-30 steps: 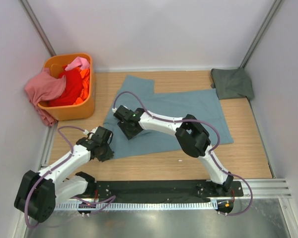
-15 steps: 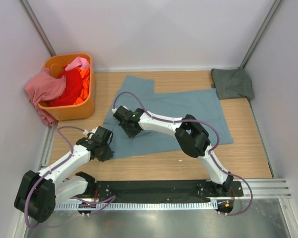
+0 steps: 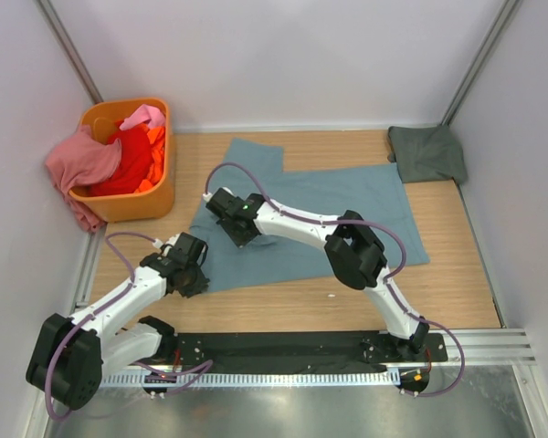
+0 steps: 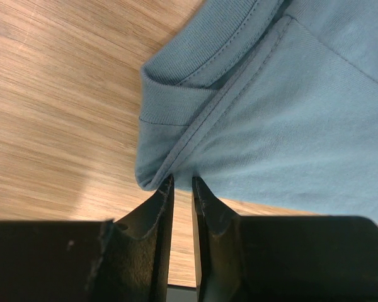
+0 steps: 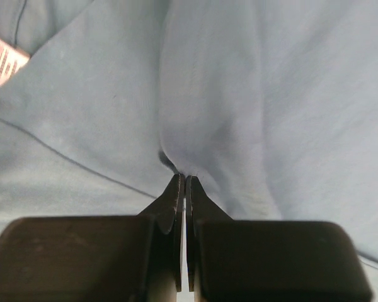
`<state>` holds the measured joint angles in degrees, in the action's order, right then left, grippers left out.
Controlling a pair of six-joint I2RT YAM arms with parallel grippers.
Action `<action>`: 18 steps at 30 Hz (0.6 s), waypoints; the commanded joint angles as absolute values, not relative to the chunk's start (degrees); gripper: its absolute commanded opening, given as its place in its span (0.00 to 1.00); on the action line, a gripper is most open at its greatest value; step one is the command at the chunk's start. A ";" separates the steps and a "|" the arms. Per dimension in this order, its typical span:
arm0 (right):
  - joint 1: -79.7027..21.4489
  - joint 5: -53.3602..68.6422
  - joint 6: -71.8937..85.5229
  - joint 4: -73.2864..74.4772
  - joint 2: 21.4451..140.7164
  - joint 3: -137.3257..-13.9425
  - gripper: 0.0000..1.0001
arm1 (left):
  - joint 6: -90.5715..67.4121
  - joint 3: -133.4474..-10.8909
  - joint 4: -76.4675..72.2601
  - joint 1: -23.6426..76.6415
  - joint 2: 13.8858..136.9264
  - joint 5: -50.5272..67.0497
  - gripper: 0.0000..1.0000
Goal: Fold and stack the t-shirts
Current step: Fold the tshirt
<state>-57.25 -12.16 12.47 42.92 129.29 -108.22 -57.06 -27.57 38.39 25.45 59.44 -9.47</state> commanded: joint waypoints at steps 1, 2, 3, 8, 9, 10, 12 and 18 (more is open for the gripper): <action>-54.50 -15.55 9.93 44.30 126.91 -112.32 0.01 | -57.92 -27.42 38.85 25.66 58.62 -11.51 0.18; -53.88 -15.38 9.76 44.64 126.91 -112.93 0.01 | -57.92 -27.42 38.85 25.66 58.62 -11.43 0.18; -53.27 -15.21 9.23 44.56 126.91 -113.20 0.01 | -57.92 -27.51 38.85 25.66 58.54 -11.43 0.18; -49.32 -15.20 7.74 44.91 127.97 -115.05 0.01 | -57.83 -27.68 38.85 25.66 58.97 -11.43 0.18; -48.78 -15.29 7.47 44.83 128.06 -115.22 0.01 | -57.83 -27.69 38.85 25.66 59.15 -11.43 0.18; -48.26 -15.38 7.21 44.74 128.06 -115.40 0.01 | -57.83 -27.69 38.85 25.66 59.24 -11.51 0.18; -46.51 -15.29 6.77 44.12 128.23 -115.84 0.01 | -57.83 -27.77 38.85 25.66 59.41 -11.43 0.18; -43.60 -13.45 5.19 41.49 129.63 -116.02 0.10 | -57.74 -27.86 38.76 25.66 60.29 -11.16 0.17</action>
<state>-44.07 -14.15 7.38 44.16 129.29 -113.38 -57.06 -27.57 38.44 25.50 59.64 -9.50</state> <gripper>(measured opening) 0.063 0.176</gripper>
